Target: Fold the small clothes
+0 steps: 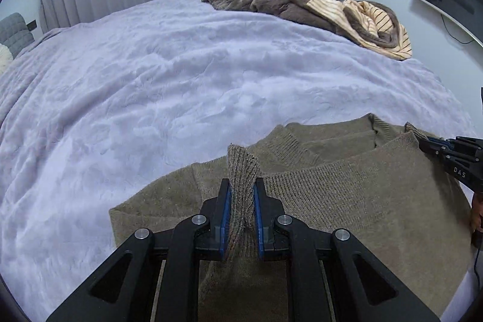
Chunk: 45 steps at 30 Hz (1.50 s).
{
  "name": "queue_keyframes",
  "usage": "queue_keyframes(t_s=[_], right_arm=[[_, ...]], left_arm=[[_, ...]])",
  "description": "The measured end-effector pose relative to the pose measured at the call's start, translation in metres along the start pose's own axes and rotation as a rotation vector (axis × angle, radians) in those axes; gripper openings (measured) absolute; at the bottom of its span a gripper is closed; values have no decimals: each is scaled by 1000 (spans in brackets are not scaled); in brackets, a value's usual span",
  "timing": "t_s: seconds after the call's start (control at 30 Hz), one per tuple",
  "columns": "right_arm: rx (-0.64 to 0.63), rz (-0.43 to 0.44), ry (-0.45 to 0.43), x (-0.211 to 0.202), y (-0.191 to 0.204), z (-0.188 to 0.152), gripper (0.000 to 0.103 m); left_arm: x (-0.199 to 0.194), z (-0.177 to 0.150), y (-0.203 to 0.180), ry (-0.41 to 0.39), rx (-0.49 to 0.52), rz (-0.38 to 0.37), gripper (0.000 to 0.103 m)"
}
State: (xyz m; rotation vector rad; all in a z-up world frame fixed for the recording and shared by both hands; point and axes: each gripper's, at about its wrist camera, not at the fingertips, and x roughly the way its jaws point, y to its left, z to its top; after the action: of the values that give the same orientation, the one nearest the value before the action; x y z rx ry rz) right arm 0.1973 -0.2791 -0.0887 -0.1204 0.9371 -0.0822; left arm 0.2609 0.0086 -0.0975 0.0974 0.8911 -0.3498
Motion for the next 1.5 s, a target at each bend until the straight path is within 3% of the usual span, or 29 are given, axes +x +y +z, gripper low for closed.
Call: queue_keyframes(t_s=[0.07, 0.13, 0.17, 0.23, 0.3, 0.4, 0.5, 0.57, 0.63, 0.67, 0.7, 0.77, 0.87, 0.93, 1.07, 1.13, 1.2, 1.27, 1.33, 1.4, 1.5], right_arm=[[32, 18, 11, 11, -4, -3, 7], [72, 42, 9, 12, -10, -4, 7], [93, 52, 9, 11, -14, -3, 8], [161, 75, 14, 12, -29, -2, 21], [256, 104, 21, 12, -47, -2, 46], [422, 258, 4, 9, -73, -8, 48], [448, 361, 6, 11, -77, -7, 48], [425, 386, 29, 17, -71, -3, 48], [418, 387, 87, 30, -63, -1, 48], [419, 367, 96, 32, -61, -1, 40], [409, 341, 99, 33, -59, 1, 20], [384, 334, 76, 24, -55, 4, 9], [353, 315, -14, 3, -57, 10, 9], [350, 290, -22, 6, -60, 15, 9], [367, 247, 64, 37, -59, 9, 9], [422, 266, 54, 36, -66, 2, 12], [485, 282, 55, 29, -76, -3, 22], [529, 291, 43, 15, -86, -9, 23], [530, 317, -7, -6, -89, -13, 23], [521, 398, -52, -25, -86, -20, 23], [494, 481, -33, -33, -65, -33, 23]], left_arm=[[9, -7, 7, 12, -33, 20, 28], [8, -13, 18, -10, -79, 120, 84], [2, -15, 25, -39, -106, 160, 89], [-7, -18, 41, -40, -164, 137, 89], [-16, -18, 55, -37, -198, 120, 89], [-24, -16, 64, -23, -213, 26, 89], [-12, -11, 57, 46, -181, -75, 89], [6, -9, 46, 114, -151, -84, 82], [24, -10, 37, 183, -152, -115, 13], [26, -10, 36, 183, -170, -120, 11], [23, -9, 34, 155, -176, -135, 7], [7, -6, 32, 91, -183, -146, 7], [-10, 1, 39, 9, -200, -126, 7], [-4, 1, 45, 21, -210, -90, 7], [20, -16, 48, 74, -201, 21, 8], [16, -22, 56, 60, -233, 55, 13], [5, -22, 65, 49, -262, 93, 14], [-11, -21, 72, 35, -245, 142, 14], [-31, -23, 76, 13, -257, 72, 14], [-46, -26, 72, 1, -269, -24, 14], [-53, -36, 50, 11, -271, -157, 14]])
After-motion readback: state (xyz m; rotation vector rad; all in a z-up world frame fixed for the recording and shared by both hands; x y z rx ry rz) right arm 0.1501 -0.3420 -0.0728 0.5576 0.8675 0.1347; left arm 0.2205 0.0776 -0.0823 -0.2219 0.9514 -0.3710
